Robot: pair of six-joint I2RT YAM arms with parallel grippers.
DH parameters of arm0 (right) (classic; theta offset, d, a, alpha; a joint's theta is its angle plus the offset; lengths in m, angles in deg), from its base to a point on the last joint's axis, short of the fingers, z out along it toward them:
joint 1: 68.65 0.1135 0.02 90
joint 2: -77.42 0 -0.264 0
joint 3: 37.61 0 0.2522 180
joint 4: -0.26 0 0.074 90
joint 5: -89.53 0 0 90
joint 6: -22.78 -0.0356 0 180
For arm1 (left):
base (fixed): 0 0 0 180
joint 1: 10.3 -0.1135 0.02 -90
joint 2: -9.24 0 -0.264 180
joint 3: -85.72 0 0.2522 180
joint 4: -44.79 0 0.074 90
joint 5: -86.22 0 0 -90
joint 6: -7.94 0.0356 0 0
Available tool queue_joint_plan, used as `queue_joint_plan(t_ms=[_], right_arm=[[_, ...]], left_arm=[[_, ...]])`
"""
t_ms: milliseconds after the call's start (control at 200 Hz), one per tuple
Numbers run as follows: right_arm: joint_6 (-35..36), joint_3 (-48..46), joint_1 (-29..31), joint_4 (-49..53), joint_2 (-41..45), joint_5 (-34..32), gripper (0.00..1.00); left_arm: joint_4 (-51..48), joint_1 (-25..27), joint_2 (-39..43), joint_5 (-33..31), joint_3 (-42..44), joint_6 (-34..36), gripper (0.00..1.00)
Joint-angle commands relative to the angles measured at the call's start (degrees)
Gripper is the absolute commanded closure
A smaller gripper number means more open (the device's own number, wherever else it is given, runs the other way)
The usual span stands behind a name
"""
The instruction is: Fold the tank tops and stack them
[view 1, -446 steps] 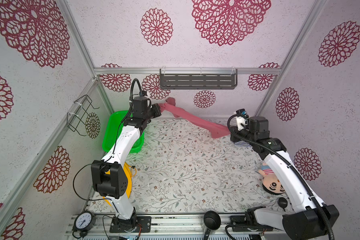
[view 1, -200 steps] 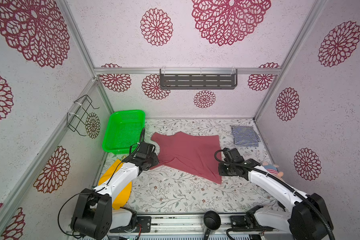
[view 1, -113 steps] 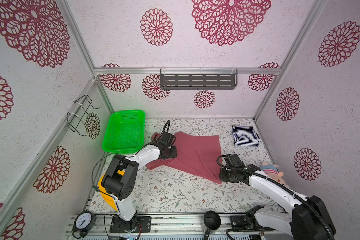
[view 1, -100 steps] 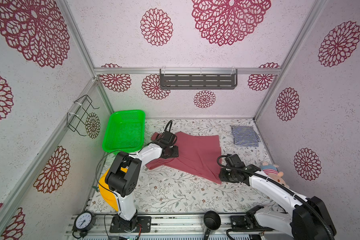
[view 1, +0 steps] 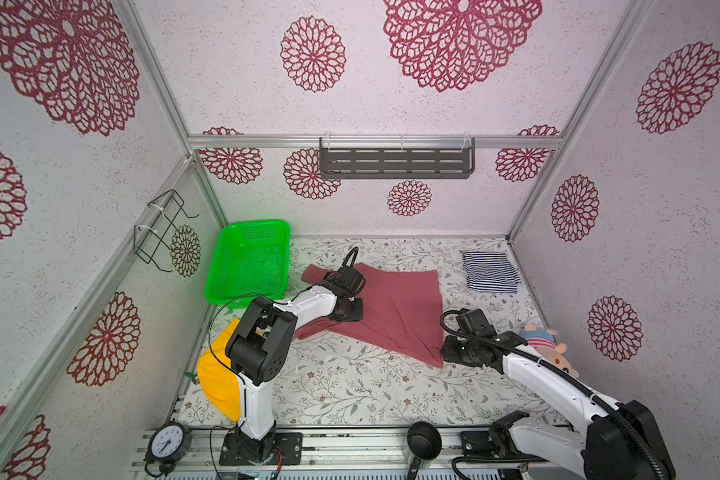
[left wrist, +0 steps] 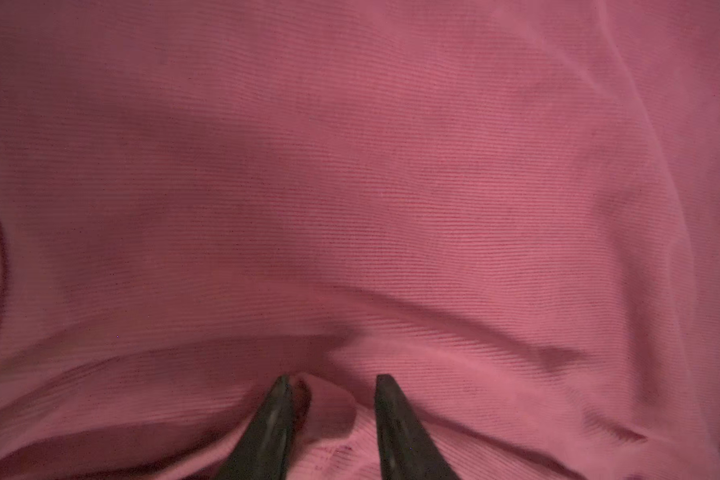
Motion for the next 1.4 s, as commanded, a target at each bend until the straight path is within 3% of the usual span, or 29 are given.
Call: queue_joint_plan(t_ms=[0, 100, 275, 400, 636, 826, 941, 1011, 1126, 1191, 1396], right_arm=[[0.15, 0.13, -0.69, 1.06, 2.01, -0.22, 0.56], [0.23, -0.15, -1.14, 1.26, 2.44, -0.16, 0.56], [-0.13, -0.16, -1.24, 1.88, 2.87, 0.38, 0.56], [-0.51, 0.17, -1.20, 3.55, 3.16, 0.68, 0.58], [-0.46, 0.20, -0.73, 4.89, 2.24, 2.22, 0.73], [-1.93, -0.31, 0.34, 3.97, 1.58, 4.16, 0.72], [-3.04, -0.89, 1.47, 3.21, 0.69, 4.75, 0.64], [-3.61, -1.28, 1.91, 2.50, 0.07, 4.89, 0.59], [-4.72, -1.65, 2.42, 2.33, -0.84, 5.18, 0.58], [-5.46, -2.04, 2.66, 3.27, -0.59, 4.89, 0.62], [-7.06, -3.58, 4.33, 2.43, -0.09, 4.87, 0.68]], left_arm=[[-2.38, 1.15, 0.14, -2.05, -0.41, 0.70, 0.70], [-2.86, 1.41, 1.36, -3.36, 0.32, 0.69, 0.85], [-3.41, 2.57, 4.86, -5.58, 1.58, 0.42, 1.00], [-4.05, 4.33, 9.80, -7.20, 5.40, -0.73, 1.00], [-4.29, 7.89, 20.21, -8.39, 16.91, -6.72, 1.00], [-5.93, 12.11, 23.83, -8.42, 22.46, -10.75, 1.00], [-6.47, 14.38, 24.92, -8.30, 25.15, -13.14, 1.00], [-7.17, 14.63, 25.26, -9.89, 26.28, -14.29, 0.75], [-9.43, 14.22, 26.32, -12.63, 25.96, -15.43, 0.54], [-10.18, 13.88, 26.92, -13.17, 25.47, -15.65, 0.50], [-7.16, 11.57, 27.44, -12.05, 27.32, -15.27, 0.50]])
